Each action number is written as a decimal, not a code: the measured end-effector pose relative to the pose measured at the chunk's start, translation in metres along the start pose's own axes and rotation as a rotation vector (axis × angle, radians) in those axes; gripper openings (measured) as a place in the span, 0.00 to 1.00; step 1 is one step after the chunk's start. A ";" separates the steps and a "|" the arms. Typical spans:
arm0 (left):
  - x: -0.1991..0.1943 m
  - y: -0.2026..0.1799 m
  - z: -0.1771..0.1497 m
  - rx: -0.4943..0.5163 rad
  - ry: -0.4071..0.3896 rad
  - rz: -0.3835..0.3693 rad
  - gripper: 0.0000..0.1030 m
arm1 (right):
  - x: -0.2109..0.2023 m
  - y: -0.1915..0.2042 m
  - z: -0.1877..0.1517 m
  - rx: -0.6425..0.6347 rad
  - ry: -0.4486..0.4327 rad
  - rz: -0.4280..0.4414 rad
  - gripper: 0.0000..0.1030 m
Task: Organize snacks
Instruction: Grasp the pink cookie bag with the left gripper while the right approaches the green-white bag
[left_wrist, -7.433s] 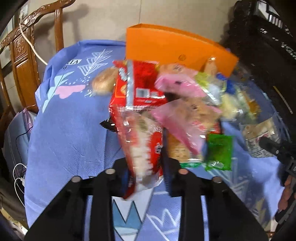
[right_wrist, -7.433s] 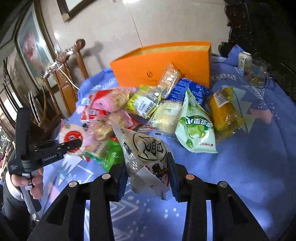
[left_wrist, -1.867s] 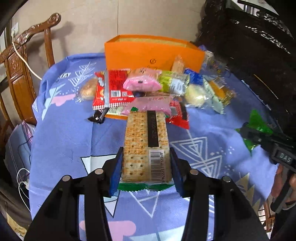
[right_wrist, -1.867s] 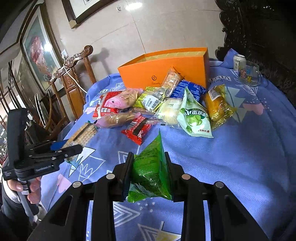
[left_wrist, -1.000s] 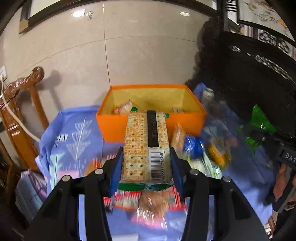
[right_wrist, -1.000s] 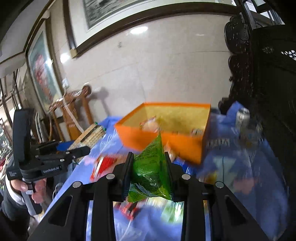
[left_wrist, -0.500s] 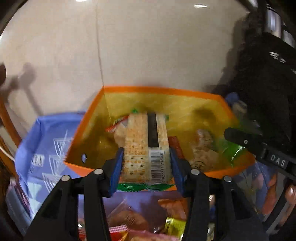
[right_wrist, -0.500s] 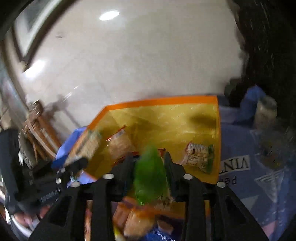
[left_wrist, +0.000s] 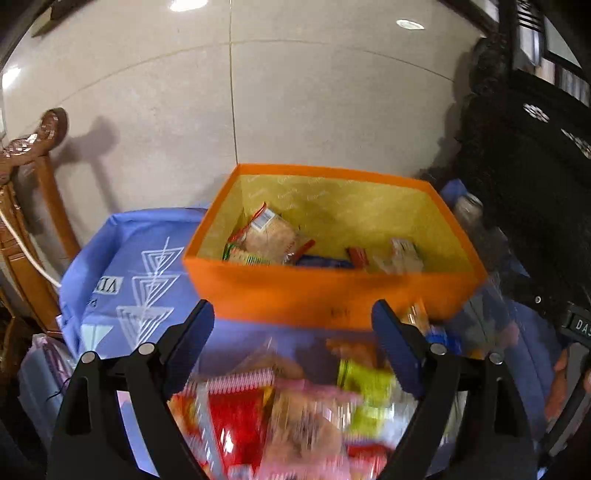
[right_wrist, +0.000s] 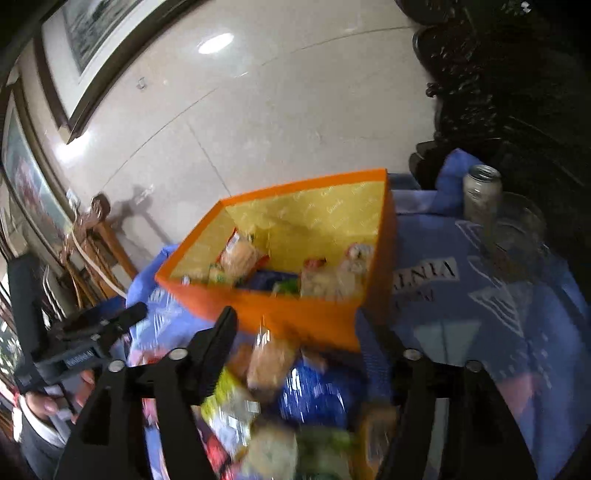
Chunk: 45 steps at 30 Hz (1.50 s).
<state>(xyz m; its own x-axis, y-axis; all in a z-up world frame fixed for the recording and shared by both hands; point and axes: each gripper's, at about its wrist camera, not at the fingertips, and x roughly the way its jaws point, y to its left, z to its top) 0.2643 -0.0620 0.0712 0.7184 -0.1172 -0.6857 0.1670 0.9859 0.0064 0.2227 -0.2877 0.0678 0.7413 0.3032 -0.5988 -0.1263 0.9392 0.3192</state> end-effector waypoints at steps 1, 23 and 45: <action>-0.010 0.000 -0.010 0.014 -0.001 0.005 0.82 | -0.008 0.000 -0.009 -0.010 0.003 -0.009 0.72; -0.021 -0.009 -0.172 0.009 0.178 0.004 0.83 | -0.086 -0.013 -0.177 -0.001 0.063 -0.064 0.89; -0.020 -0.015 -0.196 0.055 0.218 -0.088 0.38 | -0.046 0.013 -0.168 -0.095 0.118 -0.023 0.89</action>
<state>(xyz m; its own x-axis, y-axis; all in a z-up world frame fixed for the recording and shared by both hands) 0.1153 -0.0508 -0.0583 0.5377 -0.1676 -0.8263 0.2628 0.9645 -0.0246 0.0766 -0.2619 -0.0236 0.6632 0.2927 -0.6889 -0.1760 0.9555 0.2366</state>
